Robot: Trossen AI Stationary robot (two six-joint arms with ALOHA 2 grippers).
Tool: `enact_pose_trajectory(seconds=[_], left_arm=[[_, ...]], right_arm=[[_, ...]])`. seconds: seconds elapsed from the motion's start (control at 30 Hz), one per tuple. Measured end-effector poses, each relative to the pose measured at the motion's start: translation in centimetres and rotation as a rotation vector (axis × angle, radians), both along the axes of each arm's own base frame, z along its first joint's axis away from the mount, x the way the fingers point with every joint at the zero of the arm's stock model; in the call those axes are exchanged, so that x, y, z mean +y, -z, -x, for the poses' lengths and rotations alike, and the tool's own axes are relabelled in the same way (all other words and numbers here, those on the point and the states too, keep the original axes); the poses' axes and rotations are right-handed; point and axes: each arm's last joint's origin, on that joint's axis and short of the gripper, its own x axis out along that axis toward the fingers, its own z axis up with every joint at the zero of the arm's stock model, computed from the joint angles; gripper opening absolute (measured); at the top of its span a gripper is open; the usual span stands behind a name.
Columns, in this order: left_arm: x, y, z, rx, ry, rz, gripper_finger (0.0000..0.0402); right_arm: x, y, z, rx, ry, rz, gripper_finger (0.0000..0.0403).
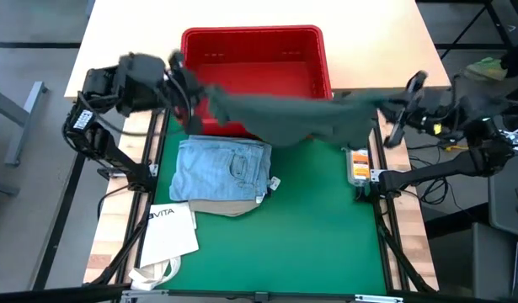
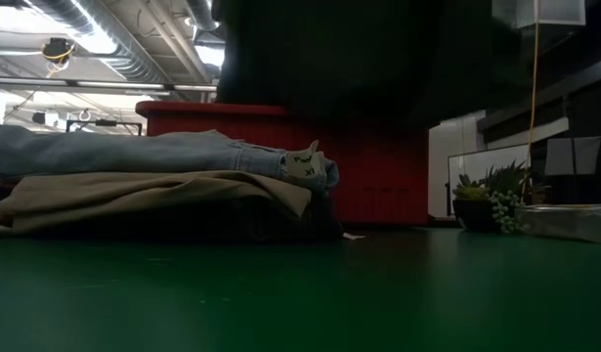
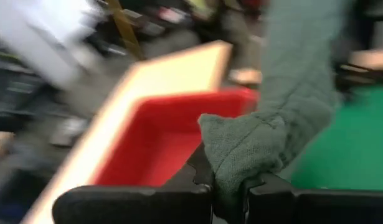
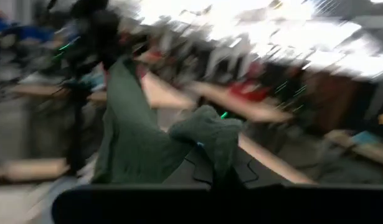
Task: Fold Laundry from Bin
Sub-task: Fold the green polo shirt
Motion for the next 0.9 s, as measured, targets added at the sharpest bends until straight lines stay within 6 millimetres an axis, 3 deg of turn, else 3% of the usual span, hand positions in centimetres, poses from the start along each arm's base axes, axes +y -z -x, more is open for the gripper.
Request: enact_pose_trajectory(seconds=[0.13,0.37,0.67,0.9], left_arm=[[-1.9,1.6,0.2,0.103,0.130,0.192,0.0006],[-5.5,4.5,-1.0,0.238,0.213,0.472,0.0003],[-10.9,10.0,-3.9,0.392,0.270,0.566,0.0004],[-14.8,14.4,-4.6,0.482,0.290,0.636,0.0005]], right_arm=[[0.2,2.0,-0.2,0.143,-0.093,-0.140,0.0003],[0.8,5.2,-1.0,0.440,-0.251,-0.356,0.0003],[1.2,7.7,-1.2,0.736,-0.334,-0.533,0.0003],[1.2,8.7,-2.1,0.864,-0.320,-0.581,0.0003]])
